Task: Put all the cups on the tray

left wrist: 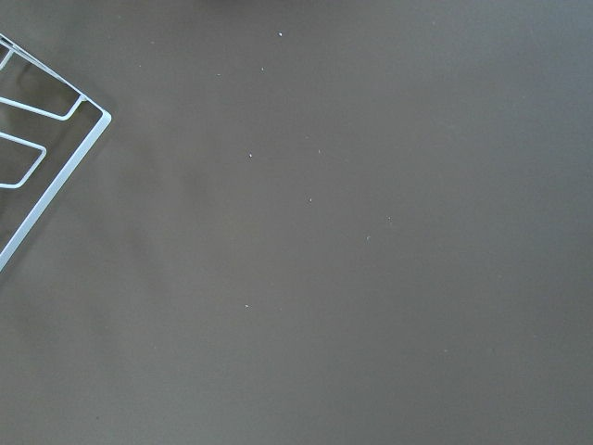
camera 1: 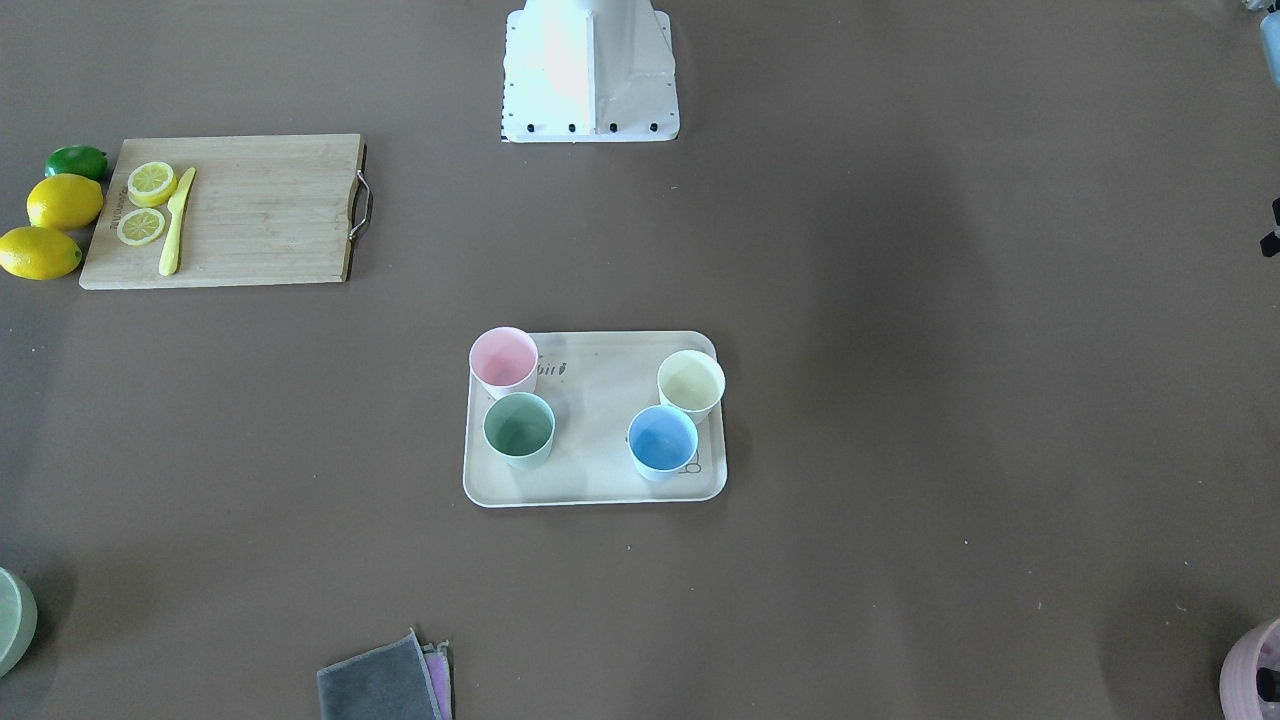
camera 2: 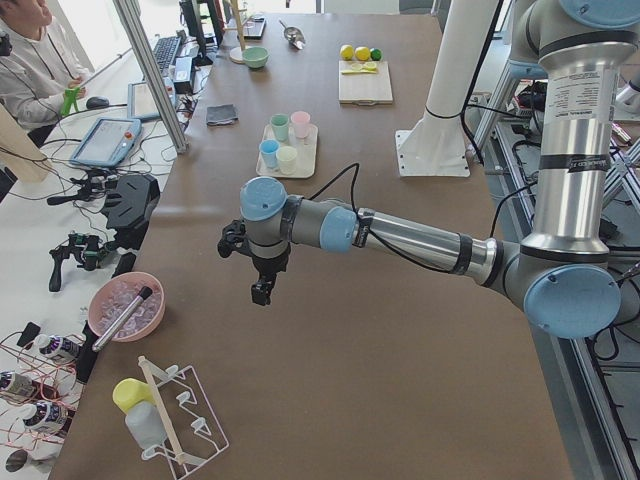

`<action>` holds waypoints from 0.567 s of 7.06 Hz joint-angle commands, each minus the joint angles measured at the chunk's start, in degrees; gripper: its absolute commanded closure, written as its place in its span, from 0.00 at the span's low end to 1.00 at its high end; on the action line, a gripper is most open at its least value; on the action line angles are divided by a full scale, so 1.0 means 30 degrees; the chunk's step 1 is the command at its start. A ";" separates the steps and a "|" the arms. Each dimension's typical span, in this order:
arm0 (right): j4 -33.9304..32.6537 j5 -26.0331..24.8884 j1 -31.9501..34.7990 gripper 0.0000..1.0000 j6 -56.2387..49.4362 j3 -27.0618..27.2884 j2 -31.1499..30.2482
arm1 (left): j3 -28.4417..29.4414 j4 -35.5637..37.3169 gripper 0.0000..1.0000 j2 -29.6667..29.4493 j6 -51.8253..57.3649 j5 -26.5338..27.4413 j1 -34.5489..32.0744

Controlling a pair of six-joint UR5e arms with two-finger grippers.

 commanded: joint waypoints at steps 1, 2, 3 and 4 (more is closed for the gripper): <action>0.0000 -0.0066 -0.0039 0.00 0.0014 0.0155 -0.0020 | -0.0699 0.0070 0.02 0.0786 0.0002 0.0058 -0.0066; 0.0029 -0.0123 -0.0271 0.00 0.0014 0.0069 0.0095 | -0.0525 0.0128 0.02 0.0757 -0.0027 0.0116 -0.0066; 0.0000 0.0050 -0.0303 0.00 0.0043 0.0184 0.0038 | -0.0668 0.0100 0.02 0.0612 -0.0027 0.0146 -0.0153; 0.0029 -0.0180 -0.0303 0.00 -0.0131 0.0186 0.0066 | -0.0582 0.0070 0.02 0.0466 -0.0114 0.0146 -0.0154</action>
